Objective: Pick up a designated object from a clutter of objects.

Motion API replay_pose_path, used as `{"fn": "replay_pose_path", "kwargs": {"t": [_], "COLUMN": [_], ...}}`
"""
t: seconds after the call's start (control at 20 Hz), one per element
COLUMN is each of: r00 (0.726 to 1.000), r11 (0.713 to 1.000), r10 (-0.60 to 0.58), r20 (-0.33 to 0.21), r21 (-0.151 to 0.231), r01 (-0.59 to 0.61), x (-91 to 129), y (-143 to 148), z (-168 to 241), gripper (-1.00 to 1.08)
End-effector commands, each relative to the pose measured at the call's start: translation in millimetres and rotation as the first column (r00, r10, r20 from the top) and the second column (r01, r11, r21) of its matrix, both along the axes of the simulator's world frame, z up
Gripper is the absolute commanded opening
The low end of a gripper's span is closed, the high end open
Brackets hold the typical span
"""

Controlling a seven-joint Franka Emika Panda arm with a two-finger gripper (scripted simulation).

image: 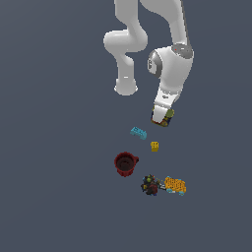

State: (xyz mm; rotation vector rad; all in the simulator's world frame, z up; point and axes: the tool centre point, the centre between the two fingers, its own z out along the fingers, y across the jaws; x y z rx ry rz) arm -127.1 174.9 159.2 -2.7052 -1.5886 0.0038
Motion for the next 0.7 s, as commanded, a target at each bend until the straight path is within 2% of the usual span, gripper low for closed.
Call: {"fn": "replay_pose_path", "kwargs": {"t": [0.0, 0.65], "r00": [1.0, 1.0], "r11": [1.0, 1.0], "r10": [0.001, 0.0], "r20": [0.003, 0.003], "r21": [0.002, 0.002], "r01": [-0.001, 0.0], "x": [5.0, 31.0], "y": [-1.5, -13.3], "z": [23.3, 140.6], "gripper": [-1.0, -1.0]}}
